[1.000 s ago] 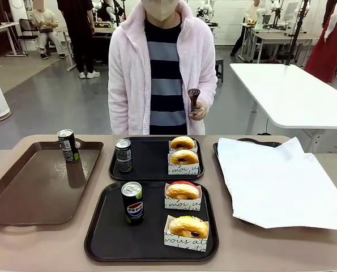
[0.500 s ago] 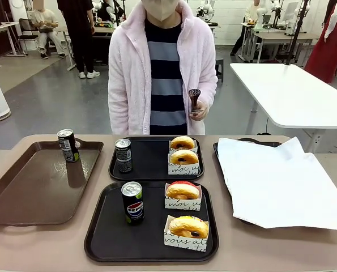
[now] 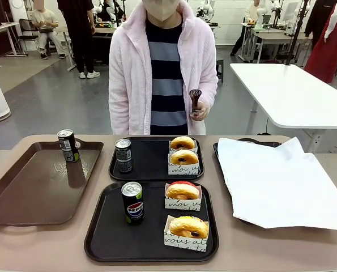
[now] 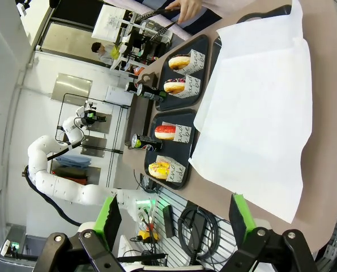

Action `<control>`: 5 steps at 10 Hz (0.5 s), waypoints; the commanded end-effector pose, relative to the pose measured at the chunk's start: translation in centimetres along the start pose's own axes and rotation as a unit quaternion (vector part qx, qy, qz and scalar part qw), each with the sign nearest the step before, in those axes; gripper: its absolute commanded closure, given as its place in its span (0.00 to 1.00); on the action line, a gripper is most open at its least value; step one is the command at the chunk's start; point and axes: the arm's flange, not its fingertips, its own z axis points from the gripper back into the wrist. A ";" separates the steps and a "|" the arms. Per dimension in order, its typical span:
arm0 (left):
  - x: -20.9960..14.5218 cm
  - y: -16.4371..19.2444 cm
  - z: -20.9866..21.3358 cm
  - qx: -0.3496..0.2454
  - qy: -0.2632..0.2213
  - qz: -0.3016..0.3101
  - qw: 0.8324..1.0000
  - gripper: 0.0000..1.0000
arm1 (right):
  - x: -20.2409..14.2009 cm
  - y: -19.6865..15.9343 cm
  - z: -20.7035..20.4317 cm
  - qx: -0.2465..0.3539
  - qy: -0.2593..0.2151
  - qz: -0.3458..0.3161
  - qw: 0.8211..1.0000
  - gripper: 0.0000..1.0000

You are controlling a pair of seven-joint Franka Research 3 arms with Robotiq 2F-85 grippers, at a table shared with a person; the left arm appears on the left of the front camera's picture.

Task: Set up donuts and drinks on trays.
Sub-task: Pick up one Pepsi coke from the Handle tray and place it on the Flat Tray without a Pepsi coke.

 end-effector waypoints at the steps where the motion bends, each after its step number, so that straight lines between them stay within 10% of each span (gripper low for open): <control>1: -0.3 0.0 0.1 0.003 0.000 -0.002 1.000 0.00 | 0.2 0.0 0.0 0.012 -0.008 0.009 1.000 0.00; 5: -0.3 0.0 0.1 0.003 0.000 -0.002 1.000 0.00 | 0.2 0.0 0.0 0.012 -0.008 0.009 1.000 0.00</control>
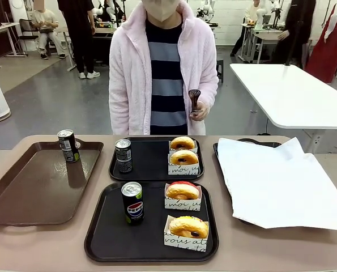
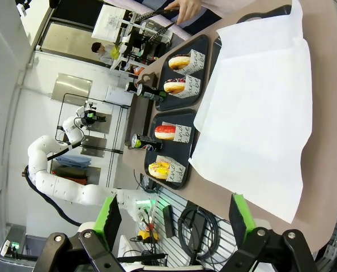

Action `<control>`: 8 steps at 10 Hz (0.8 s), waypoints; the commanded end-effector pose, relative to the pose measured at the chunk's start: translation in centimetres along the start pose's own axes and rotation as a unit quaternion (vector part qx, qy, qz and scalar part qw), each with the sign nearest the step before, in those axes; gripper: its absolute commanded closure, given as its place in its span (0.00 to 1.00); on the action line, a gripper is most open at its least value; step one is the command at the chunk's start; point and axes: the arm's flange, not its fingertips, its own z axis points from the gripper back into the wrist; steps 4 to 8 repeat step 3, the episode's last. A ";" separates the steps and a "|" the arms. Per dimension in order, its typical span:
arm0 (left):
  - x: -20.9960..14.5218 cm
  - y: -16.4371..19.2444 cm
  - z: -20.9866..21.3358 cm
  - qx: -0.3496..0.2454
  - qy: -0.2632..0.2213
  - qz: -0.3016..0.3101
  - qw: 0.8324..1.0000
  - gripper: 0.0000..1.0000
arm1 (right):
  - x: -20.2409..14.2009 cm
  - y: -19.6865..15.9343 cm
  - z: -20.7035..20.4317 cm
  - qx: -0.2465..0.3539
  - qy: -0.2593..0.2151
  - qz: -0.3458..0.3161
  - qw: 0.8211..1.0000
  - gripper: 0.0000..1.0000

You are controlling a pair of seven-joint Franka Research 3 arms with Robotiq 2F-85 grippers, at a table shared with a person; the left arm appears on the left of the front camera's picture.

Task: Set up donuts and drinks on trays.
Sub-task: Pick up one Pepsi coke from the Handle tray and place it on the Flat Tray without a Pepsi coke.

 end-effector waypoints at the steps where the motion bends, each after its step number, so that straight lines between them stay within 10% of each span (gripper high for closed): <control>1: -0.3 0.0 0.1 0.003 0.000 -0.002 1.000 0.00 | 0.2 0.0 0.0 0.012 -0.008 0.009 1.000 0.00; 8: -0.3 0.0 0.1 0.003 0.000 -0.002 1.000 0.00 | 0.2 0.0 0.0 0.012 -0.008 0.009 1.000 0.00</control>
